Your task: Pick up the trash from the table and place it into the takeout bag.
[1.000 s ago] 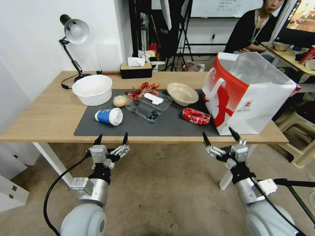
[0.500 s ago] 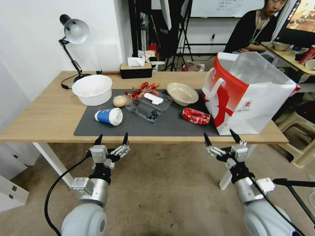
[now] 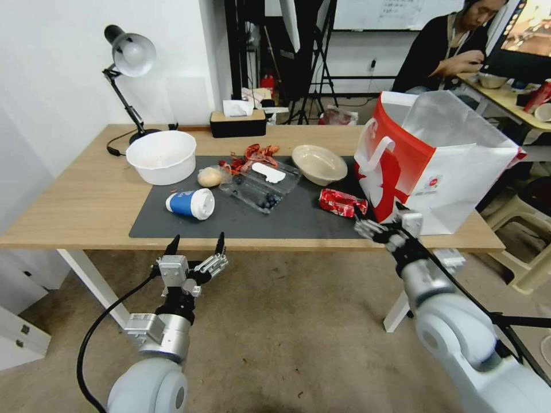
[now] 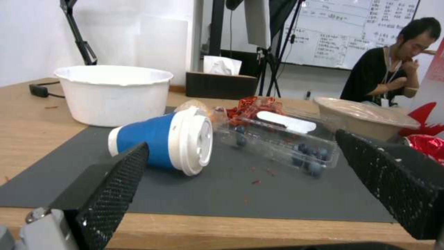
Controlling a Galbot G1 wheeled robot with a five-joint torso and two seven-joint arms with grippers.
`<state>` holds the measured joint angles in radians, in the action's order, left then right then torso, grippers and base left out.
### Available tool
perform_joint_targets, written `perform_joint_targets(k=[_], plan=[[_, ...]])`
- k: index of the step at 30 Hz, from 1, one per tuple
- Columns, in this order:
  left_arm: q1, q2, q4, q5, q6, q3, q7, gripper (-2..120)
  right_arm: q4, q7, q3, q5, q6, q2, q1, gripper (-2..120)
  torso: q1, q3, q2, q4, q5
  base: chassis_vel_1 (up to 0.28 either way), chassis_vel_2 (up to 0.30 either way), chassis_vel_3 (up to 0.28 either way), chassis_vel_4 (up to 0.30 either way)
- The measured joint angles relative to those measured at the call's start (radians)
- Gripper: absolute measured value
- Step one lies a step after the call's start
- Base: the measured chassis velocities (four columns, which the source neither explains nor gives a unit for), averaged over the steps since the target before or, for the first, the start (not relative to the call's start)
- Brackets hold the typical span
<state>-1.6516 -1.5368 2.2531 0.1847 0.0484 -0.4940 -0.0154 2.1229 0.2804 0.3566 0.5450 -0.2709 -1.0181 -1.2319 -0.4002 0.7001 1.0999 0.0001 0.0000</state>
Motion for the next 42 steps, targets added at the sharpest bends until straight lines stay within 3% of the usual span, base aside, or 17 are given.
perform_joint_targets(k=[3,6,7,11,15,32,42], plan=[[-0.002,0.0,0.001,0.0,-0.004,-0.005,0.0,100,-0.041,-0.058,-0.019,0.0,-0.019,0.02,0.056,100,0.0,0.0,0.0,-0.0001,0.0001,0.0,0.0,0.0,0.0],[-0.005,-0.005,0.001,-0.003,-0.013,-0.004,0.0,100,-0.117,-0.221,-0.022,0.007,-0.029,0.082,0.133,100,0.0,0.0,0.0,-0.0001,0.0001,0.0,0.0,0.0,0.0],[-0.005,-0.005,0.001,-0.003,-0.013,-0.004,0.0,100,-0.117,-0.221,-0.022,0.007,-0.029,0.082,0.133,100,0.0,0.0,0.0,-0.0001,0.0001,0.0,0.0,0.0,0.0],[-0.005,-0.012,0.001,-0.006,-0.016,-0.003,0.001,100,-0.196,-0.394,-0.047,0.011,-0.034,0.141,0.207,100,0.0,0.0,0.0,-0.0002,0.0,0.0,0.0,0.0,0.0],[-0.005,-0.015,0.001,-0.007,-0.017,-0.003,0.001,100,-0.236,-0.481,-0.081,0.008,-0.067,0.157,0.259,100,0.0,0.0,0.0,-0.0002,0.0,0.0,0.0,0.0,0.0],[-0.004,-0.006,-0.006,-0.007,-0.021,-0.005,0.005,100,-0.37,-0.479,-0.225,-0.056,-0.153,0.119,0.45,100,0.0,0.0,0.0,0.0,0.0,0.0,0.0,0.0,0.0],[0.001,-0.003,-0.014,-0.005,-0.024,-0.005,0.007,100,-0.395,-0.466,-0.26,-0.055,-0.208,0.111,0.48,100,0.0,0.0,0.0,0.0,0.0,0.0,0.0,0.0,0.0]])
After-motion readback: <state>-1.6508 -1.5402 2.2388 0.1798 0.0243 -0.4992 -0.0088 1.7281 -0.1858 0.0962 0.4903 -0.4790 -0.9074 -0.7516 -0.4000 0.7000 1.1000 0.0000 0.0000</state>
